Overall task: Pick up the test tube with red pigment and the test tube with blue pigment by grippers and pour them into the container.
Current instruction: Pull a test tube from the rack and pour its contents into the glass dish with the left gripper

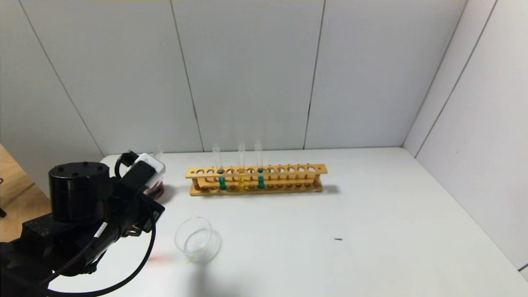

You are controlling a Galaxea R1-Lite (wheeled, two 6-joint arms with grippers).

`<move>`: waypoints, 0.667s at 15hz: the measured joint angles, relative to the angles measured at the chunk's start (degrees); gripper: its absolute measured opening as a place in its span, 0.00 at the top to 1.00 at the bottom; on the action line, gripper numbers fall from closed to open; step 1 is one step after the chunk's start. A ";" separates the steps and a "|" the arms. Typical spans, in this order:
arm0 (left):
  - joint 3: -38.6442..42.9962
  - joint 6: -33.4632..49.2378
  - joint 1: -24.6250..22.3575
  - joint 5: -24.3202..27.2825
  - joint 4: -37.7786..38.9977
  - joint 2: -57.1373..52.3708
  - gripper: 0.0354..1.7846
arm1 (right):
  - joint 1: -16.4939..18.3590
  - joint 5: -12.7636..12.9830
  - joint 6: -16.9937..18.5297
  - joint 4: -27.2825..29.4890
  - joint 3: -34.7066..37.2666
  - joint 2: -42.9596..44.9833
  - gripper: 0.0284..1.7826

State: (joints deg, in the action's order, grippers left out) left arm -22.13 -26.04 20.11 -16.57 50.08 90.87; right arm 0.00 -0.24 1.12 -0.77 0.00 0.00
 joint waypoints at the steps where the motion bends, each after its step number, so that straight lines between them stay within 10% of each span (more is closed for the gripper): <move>1: 0.13 -0.28 0.13 -0.05 -1.46 0.06 0.84 | 0.00 0.00 0.02 0.00 0.00 0.00 0.04; 10: -1.51 -3.01 3.64 -1.06 -17.03 0.20 0.84 | 0.00 0.02 0.00 0.02 0.00 0.00 0.04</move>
State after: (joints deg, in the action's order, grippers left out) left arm -23.64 -29.05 23.76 -17.63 33.05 91.06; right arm 0.00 -0.22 1.12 -0.74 0.00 0.00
